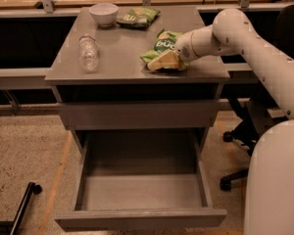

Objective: Place green rice chip bag into middle drawer

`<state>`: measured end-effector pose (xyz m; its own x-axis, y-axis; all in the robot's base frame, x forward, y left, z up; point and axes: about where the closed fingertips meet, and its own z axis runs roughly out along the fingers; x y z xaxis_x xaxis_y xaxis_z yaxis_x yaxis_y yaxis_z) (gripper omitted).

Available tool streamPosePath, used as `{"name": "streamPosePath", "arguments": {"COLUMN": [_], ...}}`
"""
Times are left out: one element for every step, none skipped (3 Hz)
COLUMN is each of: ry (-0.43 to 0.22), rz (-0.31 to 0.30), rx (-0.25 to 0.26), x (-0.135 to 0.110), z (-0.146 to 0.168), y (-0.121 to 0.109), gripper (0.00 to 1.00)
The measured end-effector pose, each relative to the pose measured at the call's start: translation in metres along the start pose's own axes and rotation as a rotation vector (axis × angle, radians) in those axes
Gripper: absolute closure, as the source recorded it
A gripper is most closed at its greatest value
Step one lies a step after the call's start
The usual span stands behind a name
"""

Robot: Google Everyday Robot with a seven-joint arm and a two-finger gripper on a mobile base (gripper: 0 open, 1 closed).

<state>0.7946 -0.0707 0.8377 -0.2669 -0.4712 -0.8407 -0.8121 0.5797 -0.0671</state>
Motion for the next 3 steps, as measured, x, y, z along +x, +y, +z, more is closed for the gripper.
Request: {"name": "streamPosePath", "arguments": {"ry": [0.000,0.000,0.000], "rz": [0.000,0.000,0.000], "rx": [0.000,0.000,0.000], "x": [-0.0013,-0.0031,-0.0035], "z": [-0.0008,-0.0020,-0.0022], "y": [-0.0001,-0.0002,-0.0002], "gripper": [0.49,0.72,0.95]}}
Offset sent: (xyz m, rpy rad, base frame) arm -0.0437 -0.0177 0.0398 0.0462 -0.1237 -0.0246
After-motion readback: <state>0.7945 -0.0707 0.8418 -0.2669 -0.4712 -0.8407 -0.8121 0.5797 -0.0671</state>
